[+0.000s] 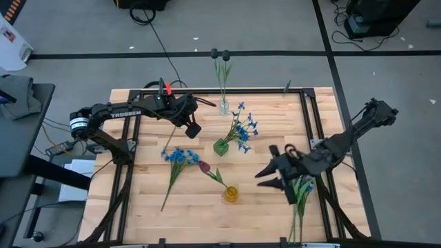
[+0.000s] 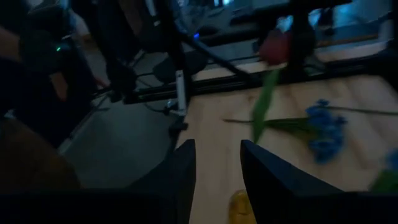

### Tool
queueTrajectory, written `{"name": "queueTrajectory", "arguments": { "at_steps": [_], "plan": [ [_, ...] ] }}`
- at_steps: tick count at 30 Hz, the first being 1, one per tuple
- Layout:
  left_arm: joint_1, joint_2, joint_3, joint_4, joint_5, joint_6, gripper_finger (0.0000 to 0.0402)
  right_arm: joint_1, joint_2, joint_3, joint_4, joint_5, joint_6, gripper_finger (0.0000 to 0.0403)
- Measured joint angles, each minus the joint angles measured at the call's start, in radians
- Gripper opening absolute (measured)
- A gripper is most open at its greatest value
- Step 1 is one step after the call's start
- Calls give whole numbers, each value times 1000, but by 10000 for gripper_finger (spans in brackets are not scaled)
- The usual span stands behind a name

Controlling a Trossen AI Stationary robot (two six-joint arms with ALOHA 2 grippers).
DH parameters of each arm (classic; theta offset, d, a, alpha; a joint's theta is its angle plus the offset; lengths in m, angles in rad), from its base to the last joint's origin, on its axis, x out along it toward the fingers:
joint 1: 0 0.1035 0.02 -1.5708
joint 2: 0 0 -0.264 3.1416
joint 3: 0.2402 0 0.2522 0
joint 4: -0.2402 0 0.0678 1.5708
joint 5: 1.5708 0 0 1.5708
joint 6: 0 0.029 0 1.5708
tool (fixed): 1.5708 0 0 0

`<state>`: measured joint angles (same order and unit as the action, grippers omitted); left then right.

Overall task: Sort flowers into vase by color
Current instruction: Put the right blue flowers into the green vase

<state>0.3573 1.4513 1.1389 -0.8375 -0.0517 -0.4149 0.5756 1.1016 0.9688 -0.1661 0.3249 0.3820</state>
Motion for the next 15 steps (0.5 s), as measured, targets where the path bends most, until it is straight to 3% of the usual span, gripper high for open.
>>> {"name": "queueTrajectory", "arguments": {
  "at_steps": [15],
  "plan": [
    [0, 0, 0, -138, 4, 122, 355, -2, -260, 0, -369, 261, -19, 135]
  ]
}}
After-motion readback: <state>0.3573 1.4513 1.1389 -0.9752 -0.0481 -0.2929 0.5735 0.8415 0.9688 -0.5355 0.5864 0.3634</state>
